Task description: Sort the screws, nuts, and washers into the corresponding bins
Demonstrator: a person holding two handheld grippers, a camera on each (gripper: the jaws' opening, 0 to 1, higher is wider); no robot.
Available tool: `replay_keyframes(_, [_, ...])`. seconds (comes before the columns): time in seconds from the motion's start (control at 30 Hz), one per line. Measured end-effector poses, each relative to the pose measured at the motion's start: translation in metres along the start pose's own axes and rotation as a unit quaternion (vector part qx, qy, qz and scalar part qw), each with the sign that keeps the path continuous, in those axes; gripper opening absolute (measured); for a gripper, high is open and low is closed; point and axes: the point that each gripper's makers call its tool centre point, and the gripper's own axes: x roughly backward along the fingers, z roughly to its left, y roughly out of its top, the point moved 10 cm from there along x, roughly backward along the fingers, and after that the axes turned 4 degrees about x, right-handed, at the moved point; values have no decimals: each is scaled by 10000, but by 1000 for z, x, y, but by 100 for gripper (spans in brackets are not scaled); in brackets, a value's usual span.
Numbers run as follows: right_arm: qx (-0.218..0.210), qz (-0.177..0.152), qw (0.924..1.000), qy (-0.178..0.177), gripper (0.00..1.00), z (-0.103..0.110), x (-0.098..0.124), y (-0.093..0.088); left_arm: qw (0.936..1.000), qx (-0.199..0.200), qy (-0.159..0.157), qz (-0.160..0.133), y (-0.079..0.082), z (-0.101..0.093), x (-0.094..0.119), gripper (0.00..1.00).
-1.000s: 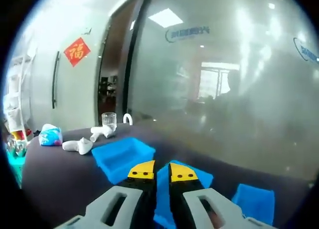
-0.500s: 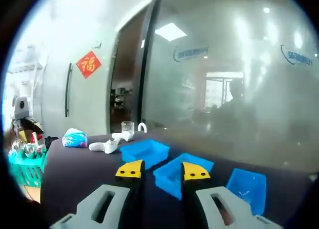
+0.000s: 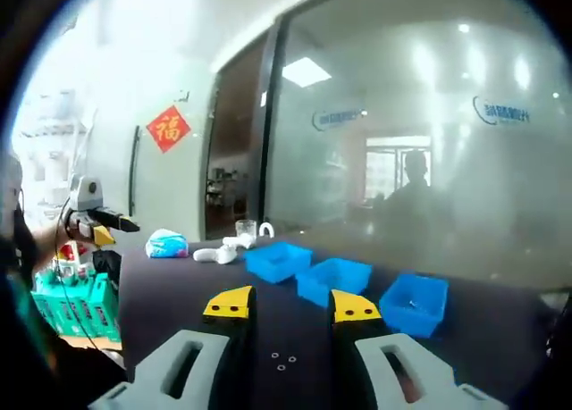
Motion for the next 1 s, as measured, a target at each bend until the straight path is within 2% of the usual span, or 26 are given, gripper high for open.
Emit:
replay_keyframes(0.2, [-25,104,9999,-14,28,6,27,-11,10000,8,20,40,-3,0,1,42])
replay_keyframes(0.4, [2,273,9996,5,28,11,40,-22,10000,15,37,40,-3,-2,2,42])
replay_keyframes(1.0, [89,534,9980,319,27,19,39,-21,10000,-2,39,15,-2,-7,6,43])
